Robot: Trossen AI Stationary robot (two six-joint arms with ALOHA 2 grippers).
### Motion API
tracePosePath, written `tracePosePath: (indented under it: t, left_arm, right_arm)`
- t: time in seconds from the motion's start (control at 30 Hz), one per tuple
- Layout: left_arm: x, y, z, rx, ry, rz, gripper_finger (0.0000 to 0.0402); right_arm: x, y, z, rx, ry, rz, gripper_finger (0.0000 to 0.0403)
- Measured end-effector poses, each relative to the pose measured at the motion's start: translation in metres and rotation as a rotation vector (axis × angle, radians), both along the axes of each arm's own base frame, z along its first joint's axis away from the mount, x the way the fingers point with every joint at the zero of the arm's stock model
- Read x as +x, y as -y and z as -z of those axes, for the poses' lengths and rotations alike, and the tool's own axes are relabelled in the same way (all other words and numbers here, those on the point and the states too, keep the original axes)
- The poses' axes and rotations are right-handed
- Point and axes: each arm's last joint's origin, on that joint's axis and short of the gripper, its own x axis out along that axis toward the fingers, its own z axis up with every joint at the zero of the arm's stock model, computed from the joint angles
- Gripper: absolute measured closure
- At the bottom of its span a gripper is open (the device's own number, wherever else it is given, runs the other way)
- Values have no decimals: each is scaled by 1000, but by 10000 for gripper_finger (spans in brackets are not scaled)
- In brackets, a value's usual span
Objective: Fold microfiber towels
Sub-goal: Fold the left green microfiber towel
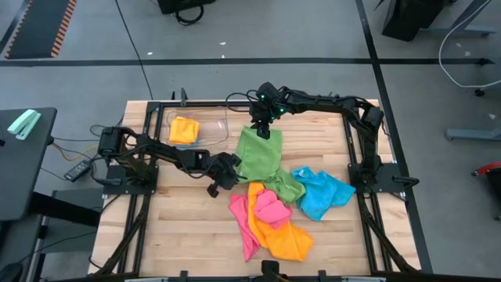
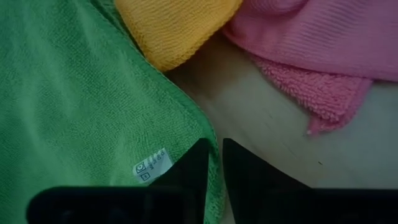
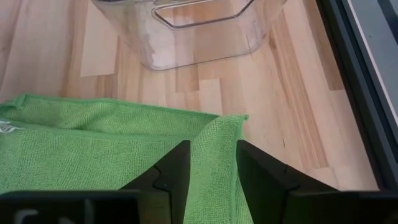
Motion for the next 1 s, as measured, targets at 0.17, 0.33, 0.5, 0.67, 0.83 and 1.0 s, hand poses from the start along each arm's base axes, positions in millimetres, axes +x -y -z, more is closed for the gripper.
tracePosePath:
  t: [0.17,0.33,0.5,0.67,0.83,1.0]
  left_arm:
    - [0,0,-4,-20,16,-23,353]
    - [0,0,-10,-24,38,-27,360]
    - [-1,0,-9,-23,32,-26,363]
    - [-1,0,-9,-23,27,-26,363]
    - [-1,0,-9,-22,21,-26,375]
    - [-2,0,-8,-19,18,-22,382]
  right_arm:
    - [0,0,0,0,0,0,265]
    - [0,0,0,3,0,4,265]
    - [0,0,0,5,-1,5,265]
    - [0,0,0,5,-1,6,265]
    - [0,0,0,6,-1,6,265]
    - [0,0,1,6,-2,6,265]
